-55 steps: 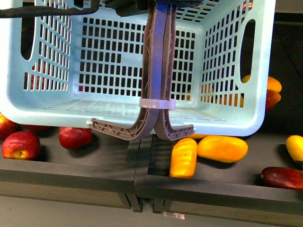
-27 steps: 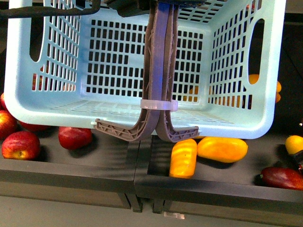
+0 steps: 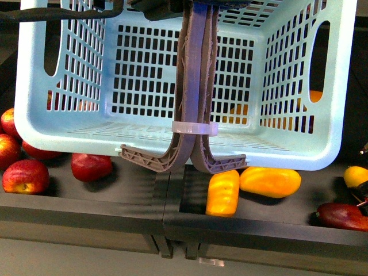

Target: Pick mango and avocado into basket

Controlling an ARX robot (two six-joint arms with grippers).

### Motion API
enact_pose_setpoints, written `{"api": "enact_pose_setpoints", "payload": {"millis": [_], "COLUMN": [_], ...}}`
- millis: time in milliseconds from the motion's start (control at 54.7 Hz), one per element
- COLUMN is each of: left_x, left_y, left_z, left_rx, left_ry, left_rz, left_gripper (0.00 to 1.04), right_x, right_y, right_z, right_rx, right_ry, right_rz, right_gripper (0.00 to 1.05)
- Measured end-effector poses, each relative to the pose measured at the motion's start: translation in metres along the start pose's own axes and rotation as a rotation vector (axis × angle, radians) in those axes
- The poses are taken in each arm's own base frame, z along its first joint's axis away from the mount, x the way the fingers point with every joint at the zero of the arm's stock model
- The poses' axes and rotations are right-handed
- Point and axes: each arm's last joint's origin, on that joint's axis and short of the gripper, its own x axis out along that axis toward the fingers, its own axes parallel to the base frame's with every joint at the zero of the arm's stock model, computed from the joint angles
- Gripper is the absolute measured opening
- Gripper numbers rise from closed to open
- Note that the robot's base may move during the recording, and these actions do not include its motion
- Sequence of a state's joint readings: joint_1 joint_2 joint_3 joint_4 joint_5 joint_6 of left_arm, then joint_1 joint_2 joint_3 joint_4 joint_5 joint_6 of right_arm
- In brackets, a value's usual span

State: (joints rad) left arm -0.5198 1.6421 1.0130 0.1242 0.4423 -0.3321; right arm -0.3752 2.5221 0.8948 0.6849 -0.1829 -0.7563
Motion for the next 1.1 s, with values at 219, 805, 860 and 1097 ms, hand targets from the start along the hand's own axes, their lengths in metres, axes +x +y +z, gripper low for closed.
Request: {"api": "enact_pose_setpoints", "payload": {"millis": [219,805,860,1097], "left_x": [0.000,0.000,0.000,0.000], "left_y": [0.000,0.000,0.000,0.000], "left_z": [0.000,0.000,0.000,0.000], "left_rx": [0.000,0.000,0.000,0.000], "left_ry": [-0.001,-0.001,-0.001,0.000], "left_rz": [0.002,0.004,0.004,0.001], "left_gripper": [0.06,0.06,0.06,0.06], "right_x": [-0.009,-0.258,-0.278,-0.292], "right_y": [-0.005,0.005,0.024,0.092], "right_z": [0.002,0.133,0.146,0.170], "right_rx": [0.045,0.692,0.732,0.813], "right_ry": [-0.007,-0.666,-0.713,-0.671], "right_rz": [-0.035,0.201,0.307,0.529], "right_gripper": [0.59,0.59,0.59,0.59]}}
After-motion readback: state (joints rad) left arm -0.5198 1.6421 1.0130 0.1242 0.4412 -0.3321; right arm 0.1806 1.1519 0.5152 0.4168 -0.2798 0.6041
